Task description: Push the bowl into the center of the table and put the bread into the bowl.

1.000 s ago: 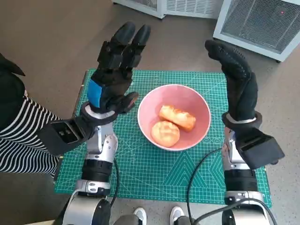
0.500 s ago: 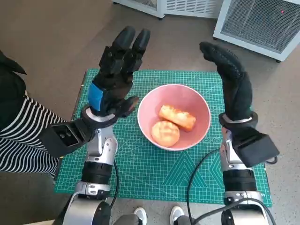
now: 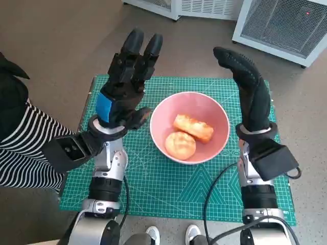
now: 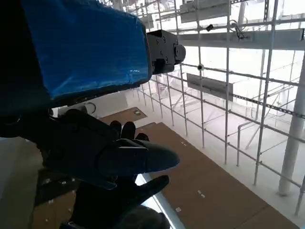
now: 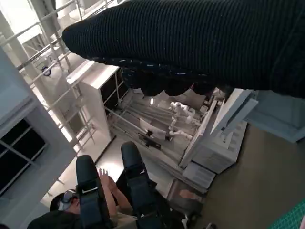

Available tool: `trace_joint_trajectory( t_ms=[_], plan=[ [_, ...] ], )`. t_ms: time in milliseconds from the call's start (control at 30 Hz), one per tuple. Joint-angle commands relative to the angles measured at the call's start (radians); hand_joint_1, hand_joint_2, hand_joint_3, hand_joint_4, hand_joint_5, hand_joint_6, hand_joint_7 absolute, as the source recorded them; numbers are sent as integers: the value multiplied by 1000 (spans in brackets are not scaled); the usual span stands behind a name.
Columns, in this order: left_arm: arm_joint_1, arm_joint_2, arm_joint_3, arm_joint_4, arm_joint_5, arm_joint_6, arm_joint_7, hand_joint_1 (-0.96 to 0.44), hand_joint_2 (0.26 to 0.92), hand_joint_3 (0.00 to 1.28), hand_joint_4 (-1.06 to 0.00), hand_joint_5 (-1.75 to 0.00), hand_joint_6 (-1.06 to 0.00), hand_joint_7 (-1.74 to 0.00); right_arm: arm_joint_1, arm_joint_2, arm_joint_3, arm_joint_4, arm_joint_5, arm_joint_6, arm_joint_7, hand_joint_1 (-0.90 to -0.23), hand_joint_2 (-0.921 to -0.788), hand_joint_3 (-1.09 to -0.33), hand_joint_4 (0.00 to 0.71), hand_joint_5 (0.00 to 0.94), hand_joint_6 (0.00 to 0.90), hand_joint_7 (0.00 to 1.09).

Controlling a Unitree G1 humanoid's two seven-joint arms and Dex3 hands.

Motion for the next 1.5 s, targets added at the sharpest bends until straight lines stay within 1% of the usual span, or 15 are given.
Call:
trace_joint_trajectory(
  t_ms=[33, 200, 233, 333, 600, 733, 800, 933, 1133, 1267, 1500],
  plan=[
    [2, 3, 3, -2, -12, -4, -4, -666, 921, 423, 1, 1, 1, 0, 8, -1, 5, 21, -20, 5, -11, -748, -921, -827, 141, 0, 0, 504],
    [2, 3, 4, -2, -12, -4, -4, -665, 921, 424, 1, 1, 1, 1, 8, -1, 4, 22, -23, 5, -13, -748, -921, -833, 141, 0, 0, 505],
    [1, 3, 4, -4, -11, -1, 0, -665, 921, 424, 1, 1, 1, 1, 8, -2, 6, 18, -29, 7, -15, -748, -921, -833, 141, 0, 0, 505],
    [4, -1, 3, -22, -14, 13, 13, -661, 921, 431, 1, 1, -7, -4, 13, -16, 7, -12, -36, 20, -14, -760, -921, -860, 141, 0, 0, 507],
    [5, -3, -4, -23, -7, 16, 19, -658, 921, 437, 1, 1, -18, -16, 16, -16, 10, -24, -36, 25, -17, -767, -921, -877, 140, 0, 0, 508],
    [-1, 1, -1, -11, -12, 18, 12, -657, 921, 436, 1, 1, -20, -24, 14, -13, 9, -21, -34, 21, -19, -766, -921, -878, 142, 1, 1, 510],
    [-2, 3, 0, -7, -12, 19, 11, -657, 921, 436, 1, 1, -20, -27, 13, -12, 7, -16, -28, 14, -17, -766, -921, -878, 142, 1, 2, 511],
    [-5, 8, 2, -3, -13, 21, 7, -660, 921, 432, 1, 1, -6, -65, 11, -8, 4, -8, -28, 7, -25, -766, -921, -877, 144, 2, 3, 513],
    [-6, 16, 3, -10, -19, 33, 0, -664, 921, 430, 1, 1, 0, -76, 10, 0, 6, -1, -41, -5, -45, -766, -921, -875, 145, 2, 7, 517],
    [-5, 20, 2, -18, -24, 42, -2, -663, 921, 429, 1, 1, 1, -70, 8, 3, 7, 5, -41, -9, -52, -767, -921, -875, 145, 2, 7, 519],
    [-1, 22, 0, -23, -28, 51, -6, -662, 921, 429, 1, 1, 1, -57, 12, 13, 8, 8, -54, -12, -68, -767, -921, -874, 146, 2, 7, 520]
  ],
)
